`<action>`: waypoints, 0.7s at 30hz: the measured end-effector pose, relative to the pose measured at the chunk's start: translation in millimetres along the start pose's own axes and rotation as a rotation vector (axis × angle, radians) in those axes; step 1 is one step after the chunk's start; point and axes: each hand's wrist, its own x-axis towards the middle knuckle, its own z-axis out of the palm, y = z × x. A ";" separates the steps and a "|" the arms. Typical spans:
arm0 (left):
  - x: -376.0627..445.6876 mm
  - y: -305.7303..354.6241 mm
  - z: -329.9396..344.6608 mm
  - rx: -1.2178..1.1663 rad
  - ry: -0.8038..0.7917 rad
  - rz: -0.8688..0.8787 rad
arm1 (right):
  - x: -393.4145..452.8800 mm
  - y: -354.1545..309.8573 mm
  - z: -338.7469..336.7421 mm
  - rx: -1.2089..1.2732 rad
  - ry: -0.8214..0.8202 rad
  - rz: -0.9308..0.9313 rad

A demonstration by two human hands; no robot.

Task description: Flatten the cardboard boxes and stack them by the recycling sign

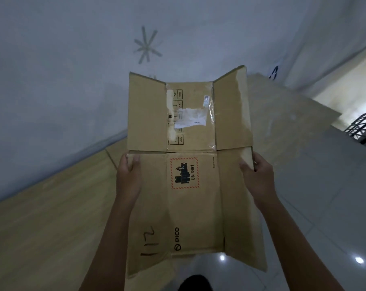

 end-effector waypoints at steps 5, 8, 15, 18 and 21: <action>24.3 24.1 104.3 0.018 -0.059 0.004 | 93.6 11.3 -37.2 -0.027 0.004 0.005; 44.6 35.3 162.8 0.020 -0.049 -0.017 | 155.6 12.4 -59.5 -0.097 -0.026 -0.016; 93.5 58.7 288.2 0.013 -0.011 -0.058 | 300.6 15.9 -102.9 -0.205 -0.106 0.007; 110.0 73.5 338.1 0.001 0.004 -0.071 | 351.1 18.3 -126.1 -0.204 -0.113 0.013; 121.4 91.3 399.0 0.020 -0.010 -0.060 | 404.0 24.4 -156.5 -0.194 -0.108 0.018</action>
